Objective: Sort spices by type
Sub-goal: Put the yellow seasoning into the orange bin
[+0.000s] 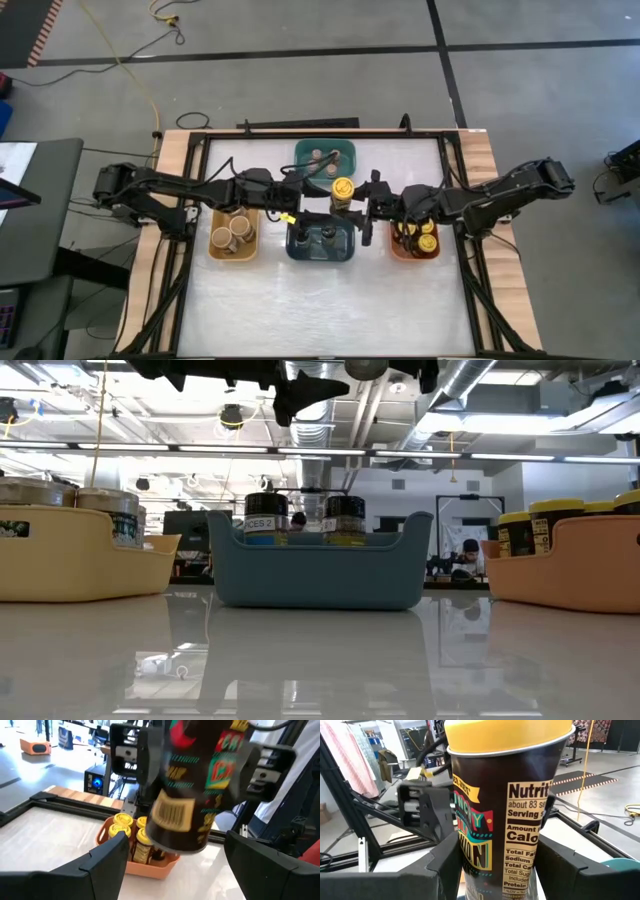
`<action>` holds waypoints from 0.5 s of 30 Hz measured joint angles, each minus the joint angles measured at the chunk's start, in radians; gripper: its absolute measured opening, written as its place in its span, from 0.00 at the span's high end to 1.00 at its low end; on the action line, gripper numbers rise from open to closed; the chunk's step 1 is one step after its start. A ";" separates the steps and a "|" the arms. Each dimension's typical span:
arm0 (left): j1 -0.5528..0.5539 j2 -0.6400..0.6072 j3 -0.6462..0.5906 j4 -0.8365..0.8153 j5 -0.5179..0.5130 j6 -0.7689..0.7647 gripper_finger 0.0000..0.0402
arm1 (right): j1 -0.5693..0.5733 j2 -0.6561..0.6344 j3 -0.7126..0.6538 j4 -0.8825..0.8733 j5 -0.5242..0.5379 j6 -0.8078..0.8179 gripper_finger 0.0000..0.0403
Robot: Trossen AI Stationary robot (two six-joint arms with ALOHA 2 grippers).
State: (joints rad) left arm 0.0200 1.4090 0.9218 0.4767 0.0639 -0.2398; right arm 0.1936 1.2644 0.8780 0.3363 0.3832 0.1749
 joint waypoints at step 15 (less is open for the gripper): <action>-0.001 0.066 0.106 -0.144 0.010 0.010 0.22 | -0.010 0.000 0.000 -0.010 0.000 -0.002 0.42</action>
State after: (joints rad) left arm 0.0189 1.4750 1.0275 0.3328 0.0736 -0.2294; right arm 0.1838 1.2644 0.8780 0.3264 0.3828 0.1731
